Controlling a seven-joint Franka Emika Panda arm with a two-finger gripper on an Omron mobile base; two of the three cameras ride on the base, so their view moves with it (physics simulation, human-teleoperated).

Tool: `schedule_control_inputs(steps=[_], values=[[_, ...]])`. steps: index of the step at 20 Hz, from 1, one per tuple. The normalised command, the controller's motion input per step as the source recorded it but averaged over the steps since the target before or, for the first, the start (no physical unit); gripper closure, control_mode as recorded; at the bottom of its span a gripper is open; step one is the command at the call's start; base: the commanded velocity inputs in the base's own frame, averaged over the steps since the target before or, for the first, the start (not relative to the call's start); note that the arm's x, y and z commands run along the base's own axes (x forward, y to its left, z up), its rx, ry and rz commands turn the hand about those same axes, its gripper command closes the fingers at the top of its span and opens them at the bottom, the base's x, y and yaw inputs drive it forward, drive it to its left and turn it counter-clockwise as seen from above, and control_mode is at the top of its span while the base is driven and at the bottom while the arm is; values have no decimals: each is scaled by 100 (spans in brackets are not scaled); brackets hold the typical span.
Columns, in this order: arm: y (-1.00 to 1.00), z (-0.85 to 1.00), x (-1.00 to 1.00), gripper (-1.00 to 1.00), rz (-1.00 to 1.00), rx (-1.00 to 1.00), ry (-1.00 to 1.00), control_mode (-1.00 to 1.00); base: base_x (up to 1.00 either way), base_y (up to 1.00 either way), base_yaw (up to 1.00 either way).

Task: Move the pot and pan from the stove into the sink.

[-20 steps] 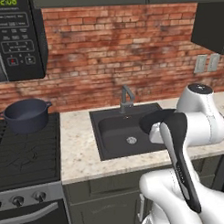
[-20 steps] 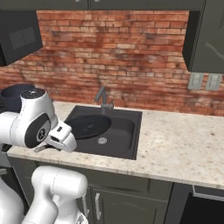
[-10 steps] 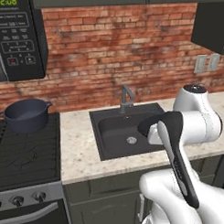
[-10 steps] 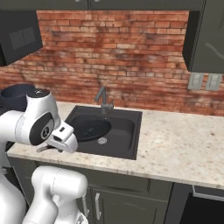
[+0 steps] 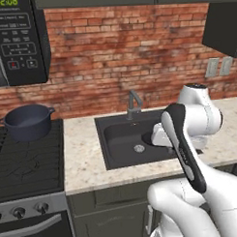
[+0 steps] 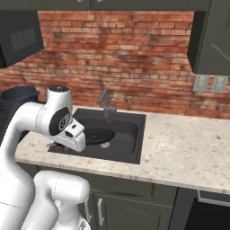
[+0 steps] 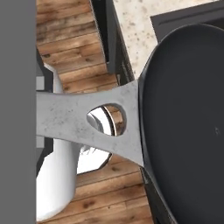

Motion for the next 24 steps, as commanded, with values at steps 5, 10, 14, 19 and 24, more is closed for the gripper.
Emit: schedule_control_inputs(steps=[5, 10, 14, 19, 24], values=[[3, -18, 54, 100, 0, 8, 14, -100, 0, 0, 0], [1, -28, 47, 100, 0, 5, 10, -100, 0, 0, 0], [0, -35, 38, 100, 0, 1, 5, -100, 0, 0, 0], [1, -41, 37, 100, 0, 2, 3, -100, 0, 0, 0], [1, -49, 32, 100, 0, 0, 0, -100, 0, 0, 0]])
